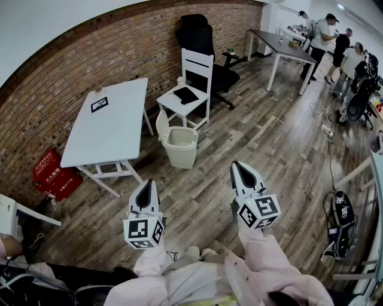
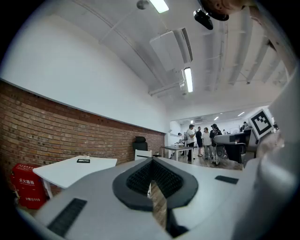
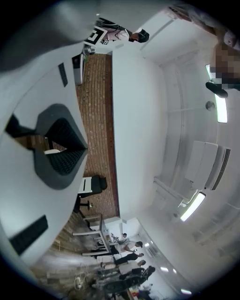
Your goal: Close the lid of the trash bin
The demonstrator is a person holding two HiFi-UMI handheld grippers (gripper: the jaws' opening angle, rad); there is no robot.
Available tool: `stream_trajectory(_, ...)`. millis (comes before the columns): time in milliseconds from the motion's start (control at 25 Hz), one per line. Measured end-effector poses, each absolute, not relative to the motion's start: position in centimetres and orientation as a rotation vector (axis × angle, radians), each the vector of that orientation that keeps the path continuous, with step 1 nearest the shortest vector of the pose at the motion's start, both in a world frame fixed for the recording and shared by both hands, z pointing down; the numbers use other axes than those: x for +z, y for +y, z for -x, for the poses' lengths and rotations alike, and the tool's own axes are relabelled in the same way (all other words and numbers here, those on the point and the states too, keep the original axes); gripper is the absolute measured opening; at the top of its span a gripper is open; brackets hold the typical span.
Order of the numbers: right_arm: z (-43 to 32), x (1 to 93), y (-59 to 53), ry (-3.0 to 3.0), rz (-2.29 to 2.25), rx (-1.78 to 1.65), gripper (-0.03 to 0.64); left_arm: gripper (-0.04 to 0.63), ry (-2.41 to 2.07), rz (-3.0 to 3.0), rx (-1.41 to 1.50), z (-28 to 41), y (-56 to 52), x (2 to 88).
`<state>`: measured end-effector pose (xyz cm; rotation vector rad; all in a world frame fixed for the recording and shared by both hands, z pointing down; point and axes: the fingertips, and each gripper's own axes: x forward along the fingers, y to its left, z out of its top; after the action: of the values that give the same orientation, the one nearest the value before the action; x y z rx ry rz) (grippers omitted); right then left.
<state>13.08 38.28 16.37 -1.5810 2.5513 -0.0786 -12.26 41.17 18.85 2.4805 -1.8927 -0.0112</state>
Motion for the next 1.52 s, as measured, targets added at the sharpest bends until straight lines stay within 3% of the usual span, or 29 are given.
stream_trajectory(640,-15.1,17.0,38.7,2.547,1.558,-0.076,0.003,-0.003,-1.885,-2.477,0.009,8.9,42.1,19.2)
stream_trajectory(800,-14.8,17.2,38.9,2.558,1.536,-0.083,0.003,0.089,-1.871,-2.483,0.005,8.5,42.1,19.3)
stream_trajectory(1080,-14.2,17.3,38.1,2.576,1.511,-0.084,0.003,0.158,-1.900,-2.459,-0.006,9.3,41.2,18.8)
stream_trajectory(1520,-12.9,18.6,33.2,2.591,1.486,-0.127,0.003,0.209,-1.933,-2.391,0.001,11.2,37.0,20.3)
